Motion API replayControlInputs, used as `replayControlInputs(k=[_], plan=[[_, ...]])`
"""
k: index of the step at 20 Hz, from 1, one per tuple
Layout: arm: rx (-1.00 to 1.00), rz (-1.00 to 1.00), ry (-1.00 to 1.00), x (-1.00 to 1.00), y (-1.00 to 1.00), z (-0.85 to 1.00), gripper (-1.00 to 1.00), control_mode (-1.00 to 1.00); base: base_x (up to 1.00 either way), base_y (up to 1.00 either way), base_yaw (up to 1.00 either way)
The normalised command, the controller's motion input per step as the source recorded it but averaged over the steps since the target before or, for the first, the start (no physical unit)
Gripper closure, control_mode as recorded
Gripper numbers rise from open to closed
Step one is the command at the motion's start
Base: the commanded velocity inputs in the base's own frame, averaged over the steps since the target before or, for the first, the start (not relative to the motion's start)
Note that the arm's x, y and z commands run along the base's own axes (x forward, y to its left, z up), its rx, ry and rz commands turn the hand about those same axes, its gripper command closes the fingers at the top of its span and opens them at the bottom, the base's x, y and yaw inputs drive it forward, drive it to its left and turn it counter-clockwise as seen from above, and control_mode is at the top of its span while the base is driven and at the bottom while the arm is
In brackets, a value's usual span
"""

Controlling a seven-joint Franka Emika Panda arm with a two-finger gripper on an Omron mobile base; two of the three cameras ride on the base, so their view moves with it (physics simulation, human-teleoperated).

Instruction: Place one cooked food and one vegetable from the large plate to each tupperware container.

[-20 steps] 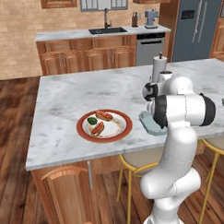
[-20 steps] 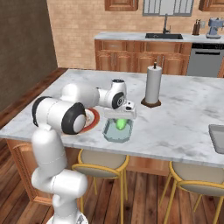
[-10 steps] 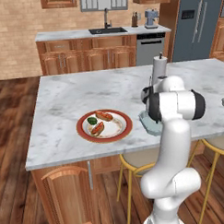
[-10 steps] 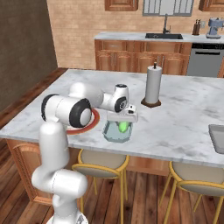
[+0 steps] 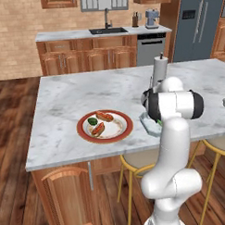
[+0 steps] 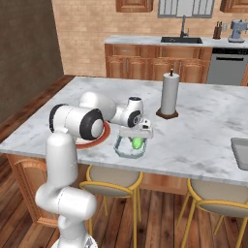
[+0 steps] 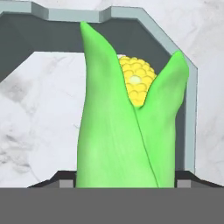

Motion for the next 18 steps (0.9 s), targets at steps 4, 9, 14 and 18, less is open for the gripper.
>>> replayControlInputs(k=[4, 9, 14, 18], plan=[[0.0, 0.0, 0.0, 0.0, 0.0, 0.0, 1.0, -1.0, 0.0, 0.0, 0.0], [0.0, 0.0, 0.0, 0.0, 0.0, 0.0, -1.0, -1.0, 0.0, 0.0, 0.0], [-0.03, 0.0, 0.0, 0.0, 0.0, 0.04, -1.0, -1.0, 0.0, 0.0, 0.0], [-0.08, 0.0, 0.0, -0.1, 0.03, 0.16, -1.0, -1.0, 0.0, 0.0, 0.0]])
